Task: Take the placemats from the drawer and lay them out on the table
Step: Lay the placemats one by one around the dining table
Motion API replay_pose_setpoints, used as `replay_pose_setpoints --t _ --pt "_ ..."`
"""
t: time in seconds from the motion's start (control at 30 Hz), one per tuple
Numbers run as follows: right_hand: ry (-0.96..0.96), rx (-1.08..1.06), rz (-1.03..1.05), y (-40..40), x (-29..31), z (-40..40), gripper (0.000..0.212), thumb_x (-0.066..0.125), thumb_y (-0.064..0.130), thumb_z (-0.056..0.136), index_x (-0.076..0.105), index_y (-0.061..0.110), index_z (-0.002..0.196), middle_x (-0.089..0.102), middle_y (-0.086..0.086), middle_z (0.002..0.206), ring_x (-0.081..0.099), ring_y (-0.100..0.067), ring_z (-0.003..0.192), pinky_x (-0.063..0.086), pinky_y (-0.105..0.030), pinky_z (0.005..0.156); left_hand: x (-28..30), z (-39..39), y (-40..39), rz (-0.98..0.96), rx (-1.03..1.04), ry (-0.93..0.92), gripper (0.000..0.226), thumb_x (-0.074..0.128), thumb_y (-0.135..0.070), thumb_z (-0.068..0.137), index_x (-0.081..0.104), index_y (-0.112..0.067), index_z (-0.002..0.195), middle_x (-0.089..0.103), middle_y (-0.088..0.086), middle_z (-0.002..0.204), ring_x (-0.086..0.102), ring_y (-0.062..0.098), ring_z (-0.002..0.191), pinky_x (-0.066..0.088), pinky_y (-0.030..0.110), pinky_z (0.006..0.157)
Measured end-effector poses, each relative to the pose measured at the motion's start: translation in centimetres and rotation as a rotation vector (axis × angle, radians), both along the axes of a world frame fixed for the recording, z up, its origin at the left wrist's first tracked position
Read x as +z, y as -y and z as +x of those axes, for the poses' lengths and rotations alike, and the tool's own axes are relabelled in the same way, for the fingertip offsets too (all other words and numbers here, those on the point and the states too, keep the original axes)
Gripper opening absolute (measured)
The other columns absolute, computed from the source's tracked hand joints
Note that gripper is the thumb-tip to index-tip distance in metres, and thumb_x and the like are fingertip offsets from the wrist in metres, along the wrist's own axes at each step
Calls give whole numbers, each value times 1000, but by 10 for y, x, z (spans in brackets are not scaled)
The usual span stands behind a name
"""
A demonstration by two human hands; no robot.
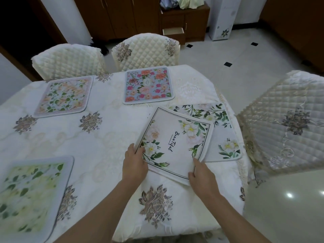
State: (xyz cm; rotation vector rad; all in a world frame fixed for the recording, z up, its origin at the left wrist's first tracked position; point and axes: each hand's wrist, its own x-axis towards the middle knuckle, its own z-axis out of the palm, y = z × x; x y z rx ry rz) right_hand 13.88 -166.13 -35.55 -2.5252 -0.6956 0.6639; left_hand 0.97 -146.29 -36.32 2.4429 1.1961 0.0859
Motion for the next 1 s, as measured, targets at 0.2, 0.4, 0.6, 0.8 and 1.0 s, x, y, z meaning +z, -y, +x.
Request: replay_pose_setpoints --t 0.2,0.4,0.6,0.8,1.0 --pt "-87 51 71 -22 0 -57 53 48 24 98 35 15 148 56 -4 132 54 -17 117 39 -23 96 -4 -49 0 85 26 -140 55 56 -23 90 40 -24 143 2 18 161 -2 38 148 14 49 119" --pt "-216 342 71 -43 2 -109 49 50 27 96 40 24 144 62 6 96 56 -8 83 44 -17 74 -4 -81 9 -14 -93 -115 45 49 -29 92 46 -21 136 31 9 153 30 29 140 35 39 107" --pt "33 296 66 -52 2 -92 38 46 27 95 50 27 133 59 9 88 55 -10 80 42 -25 68 -12 -97 21 19 -328 -145 46 47 -39 94 45 -22 137 29 6 156 24 23 143 25 35 112" --pt "247 338 -115 -52 -10 -38 48 51 28 92 44 20 139 40 -5 142 35 -24 129 35 -36 105 -17 -81 28 -9 -327 -244 72 50 -63 85 33 -25 144 11 12 161 7 31 148 10 46 120" --pt "251 282 -261 -56 -16 -9 59 49 33 92 30 18 146 20 -15 155 17 -33 143 23 -46 116 -21 -70 30 -24 -323 -293 80 54 -65 82 27 -28 147 6 11 162 0 32 148 5 48 120"
